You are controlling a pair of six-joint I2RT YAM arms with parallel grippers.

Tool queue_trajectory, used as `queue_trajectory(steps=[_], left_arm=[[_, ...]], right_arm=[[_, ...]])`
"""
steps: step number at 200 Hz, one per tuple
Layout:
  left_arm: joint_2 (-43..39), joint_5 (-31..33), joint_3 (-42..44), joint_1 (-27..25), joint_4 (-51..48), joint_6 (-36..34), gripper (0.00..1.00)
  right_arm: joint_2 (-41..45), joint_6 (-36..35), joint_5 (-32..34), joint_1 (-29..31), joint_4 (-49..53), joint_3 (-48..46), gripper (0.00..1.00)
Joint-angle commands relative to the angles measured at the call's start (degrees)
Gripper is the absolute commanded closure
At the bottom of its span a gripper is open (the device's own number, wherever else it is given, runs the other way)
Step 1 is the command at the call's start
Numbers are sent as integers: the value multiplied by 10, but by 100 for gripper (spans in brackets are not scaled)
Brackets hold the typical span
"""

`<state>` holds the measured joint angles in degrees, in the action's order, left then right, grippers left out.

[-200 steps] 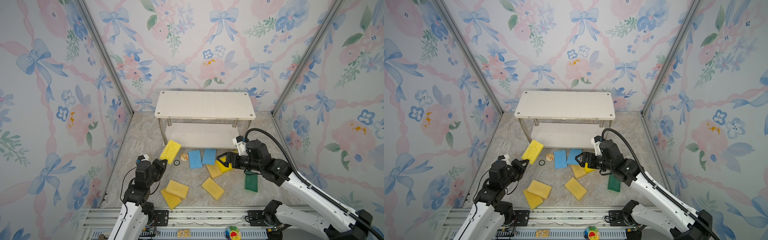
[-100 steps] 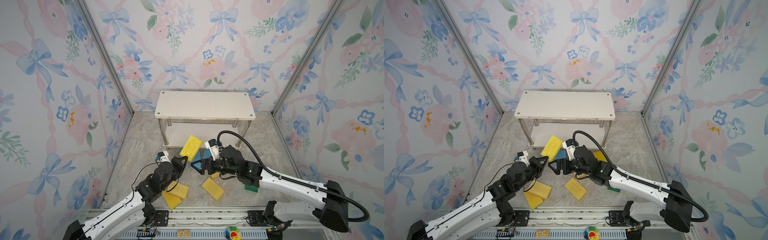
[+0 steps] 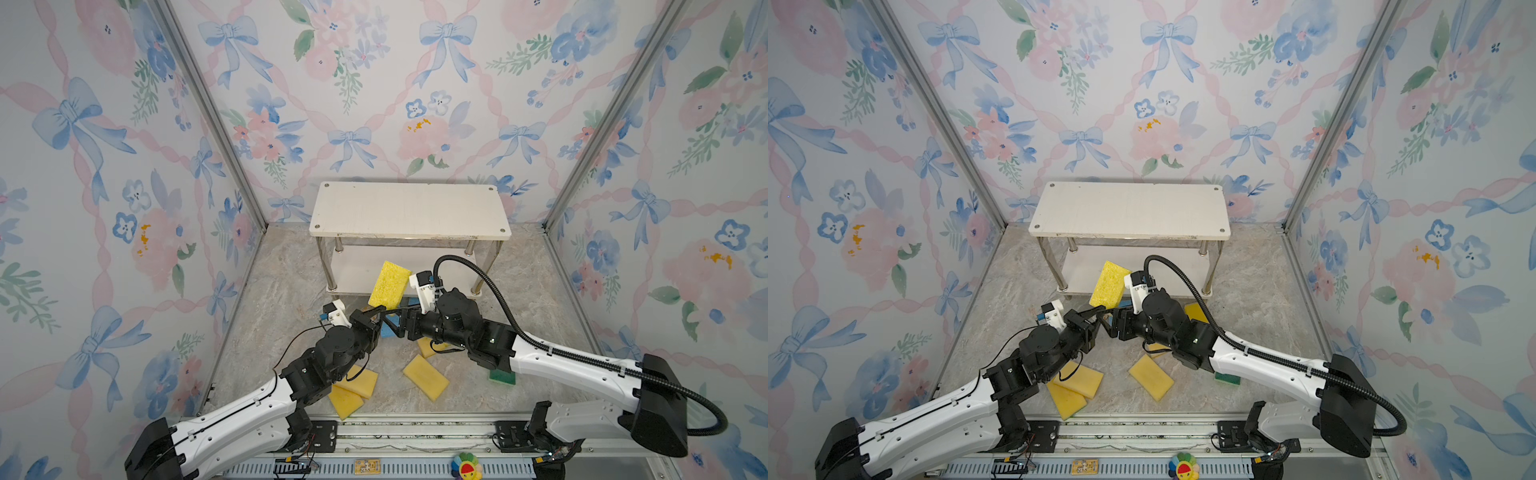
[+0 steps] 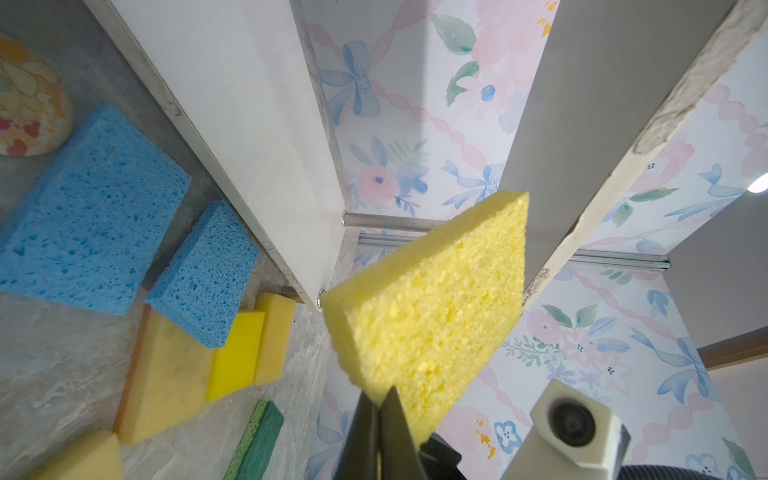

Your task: Place and organize the cleaning sponges onto the shelf

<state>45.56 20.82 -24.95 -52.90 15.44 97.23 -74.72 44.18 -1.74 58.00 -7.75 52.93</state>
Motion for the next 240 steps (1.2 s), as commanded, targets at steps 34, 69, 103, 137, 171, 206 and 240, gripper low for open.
queue_trajectory(steps=[34, 69, 103, 137, 171, 206, 240], left_arm=[[-5, 7, -4, -15, 20, 19, 100], [6, -16, -11, -15, 46, 0, 90], [24, -111, -62, 17, -1, -111, 20], [49, -357, -126, 120, -61, -311, 2], [148, -602, -201, 181, -63, -434, 2], [192, -658, -244, 191, -63, -469, 2], [179, -690, -236, 205, -39, -457, 9]], right_arm=[[8, -3, 16, -31, -18, 24, 55], [14, -5, 16, -43, -4, 24, 83], [56, -32, -17, -85, 67, 26, 92], [66, -110, -250, -208, 269, 106, 91], [71, -130, -408, -230, 334, 123, 91], [102, -113, -489, -226, 319, 108, 91], [126, -120, -514, -227, 328, 102, 91]])
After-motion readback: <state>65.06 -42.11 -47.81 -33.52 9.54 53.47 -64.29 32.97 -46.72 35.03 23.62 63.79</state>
